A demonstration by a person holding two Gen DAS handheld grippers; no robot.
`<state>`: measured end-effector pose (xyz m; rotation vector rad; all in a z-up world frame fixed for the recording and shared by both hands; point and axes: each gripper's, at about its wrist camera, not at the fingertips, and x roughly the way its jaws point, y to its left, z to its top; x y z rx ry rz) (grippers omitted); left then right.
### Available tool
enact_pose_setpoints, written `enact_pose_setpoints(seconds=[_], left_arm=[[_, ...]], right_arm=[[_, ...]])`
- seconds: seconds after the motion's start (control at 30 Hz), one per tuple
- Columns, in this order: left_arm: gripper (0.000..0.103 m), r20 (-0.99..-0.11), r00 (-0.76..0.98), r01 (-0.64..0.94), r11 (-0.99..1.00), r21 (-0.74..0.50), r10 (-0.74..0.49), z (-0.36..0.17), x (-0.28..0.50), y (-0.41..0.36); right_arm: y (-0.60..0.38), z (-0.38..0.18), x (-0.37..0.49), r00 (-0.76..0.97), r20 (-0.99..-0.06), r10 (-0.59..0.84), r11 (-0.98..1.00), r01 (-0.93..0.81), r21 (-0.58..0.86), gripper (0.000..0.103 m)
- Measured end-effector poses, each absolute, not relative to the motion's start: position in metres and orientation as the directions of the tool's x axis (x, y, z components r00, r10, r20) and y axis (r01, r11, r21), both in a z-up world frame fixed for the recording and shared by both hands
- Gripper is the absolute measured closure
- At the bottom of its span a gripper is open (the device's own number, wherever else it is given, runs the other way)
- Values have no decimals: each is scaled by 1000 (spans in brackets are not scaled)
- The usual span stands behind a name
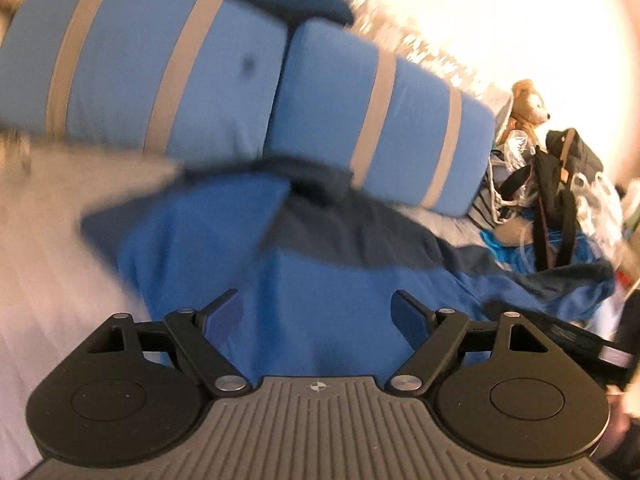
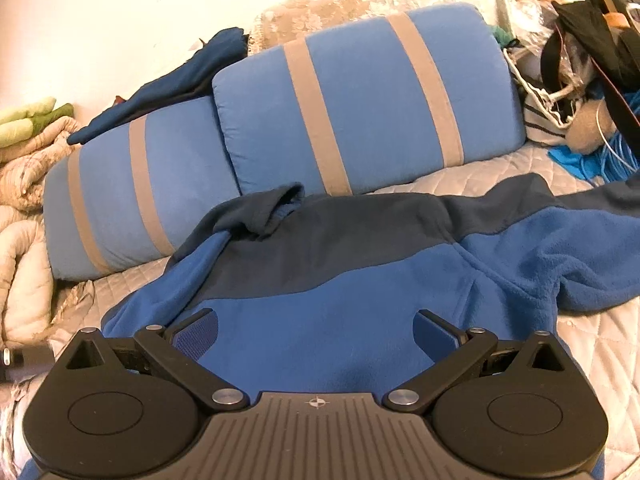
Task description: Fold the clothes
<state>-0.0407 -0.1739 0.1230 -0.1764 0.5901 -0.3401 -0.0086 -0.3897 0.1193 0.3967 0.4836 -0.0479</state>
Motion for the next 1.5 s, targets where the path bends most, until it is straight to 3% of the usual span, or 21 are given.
enact_pose_setpoints(seconds=[0.07, 0.2, 0.27, 0.37, 0.53, 0.57, 0.6, 0.67, 0.77, 1.07, 1.23, 1.27, 1.37, 1.5], left_arm=[[22, -504, 790, 275, 937, -214, -348, 123, -19, -170], [23, -577, 784, 246, 968, -48, -228, 99, 27, -174], [26, -606, 774, 197, 979, -44, -183, 80, 42, -172], [26, -632, 740, 202, 972, -117, -229, 62, 57, -176], [27, -680, 711, 290, 955, 53, -178, 44, 79, -210], [41, -695, 702, 305, 947, 101, -152, 39, 84, -215], [64, -708, 696, 313, 939, 145, -122, 34, 88, -220], [88, -700, 708, 287, 944, 163, -94, 38, 87, -217], [91, -668, 739, 242, 960, 139, -89, 54, 79, -207], [92, -525, 851, 83, 989, 125, -5, 120, 7, -140], [91, -587, 793, -44, 976, 212, 163, 94, -31, -90], [87, -619, 761, -69, 973, 222, 195, 83, -37, -78], [61, -697, 696, -81, 984, 160, 171, 63, -53, -54], [48, -643, 745, -75, 980, 187, 180, 76, -66, -69]], right_arm=[[-390, 119, -9, 887, -459, 53, 921, 134, 366, 0], [-393, 118, -9, 888, -454, 67, 913, 129, 388, 0], [-396, 117, -8, 887, -456, 75, 905, 132, 405, 0], [-401, 115, -9, 888, -453, 83, 889, 140, 436, 0], [-405, 111, -6, 883, -460, 96, 873, 147, 465, 0], [-405, 110, -5, 881, -462, 100, 872, 146, 466, 0], [-404, 110, -4, 881, -463, 102, 873, 144, 466, 0], [-405, 109, -4, 880, -462, 106, 871, 141, 470, 0], [-407, 108, -4, 880, -461, 110, 863, 146, 484, 0], [-403, 110, -4, 880, -464, 102, 873, 145, 466, 0], [-402, 111, -5, 881, -461, 102, 878, 139, 459, 0], [-402, 111, -5, 883, -459, 100, 878, 139, 458, 0], [-402, 111, -6, 884, -456, 101, 877, 137, 461, 0], [-403, 111, -5, 884, -455, 107, 873, 136, 469, 0]])
